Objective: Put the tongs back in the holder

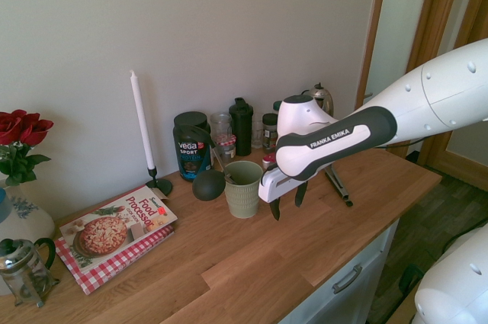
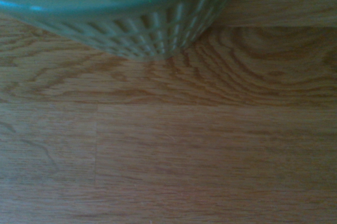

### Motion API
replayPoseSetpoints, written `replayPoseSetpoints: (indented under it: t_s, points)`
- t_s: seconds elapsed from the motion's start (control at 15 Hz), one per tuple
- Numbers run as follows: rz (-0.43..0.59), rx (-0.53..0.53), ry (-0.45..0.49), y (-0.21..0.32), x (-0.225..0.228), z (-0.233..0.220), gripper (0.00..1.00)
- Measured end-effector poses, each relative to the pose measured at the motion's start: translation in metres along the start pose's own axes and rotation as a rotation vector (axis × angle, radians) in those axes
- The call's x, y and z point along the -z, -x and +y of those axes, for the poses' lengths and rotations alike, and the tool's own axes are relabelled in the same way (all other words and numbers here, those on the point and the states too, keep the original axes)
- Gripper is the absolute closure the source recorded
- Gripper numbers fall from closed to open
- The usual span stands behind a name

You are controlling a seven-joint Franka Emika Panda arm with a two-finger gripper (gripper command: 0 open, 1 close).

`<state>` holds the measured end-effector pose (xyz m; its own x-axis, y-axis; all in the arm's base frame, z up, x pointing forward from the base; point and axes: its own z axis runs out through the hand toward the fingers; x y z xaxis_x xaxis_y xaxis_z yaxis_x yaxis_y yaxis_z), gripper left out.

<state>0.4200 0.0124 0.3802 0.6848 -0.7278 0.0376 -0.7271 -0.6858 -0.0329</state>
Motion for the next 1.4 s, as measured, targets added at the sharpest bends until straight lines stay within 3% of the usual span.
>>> replayPoseSetpoints:
  t_s: [0.2, 0.33, 0.47, 0.67, 0.93, 1.4]
  points:
    - [-0.006, -0.009, -0.004, -0.003, -0.001, -0.001, 0.0]
    - [0.011, -0.038, -0.028, -0.02, 0.024, -0.001, 0.0]
    - [0.028, -0.107, -0.048, -0.052, 0.064, 0.01, 0.0]
    - [0.034, -0.301, -0.073, -0.115, 0.097, 0.04, 0.0]
    - [0.014, -0.484, -0.073, -0.204, 0.067, 0.067, 0.0]
    - [-0.017, -0.568, -0.022, -0.271, 0.006, 0.098, 0.0]
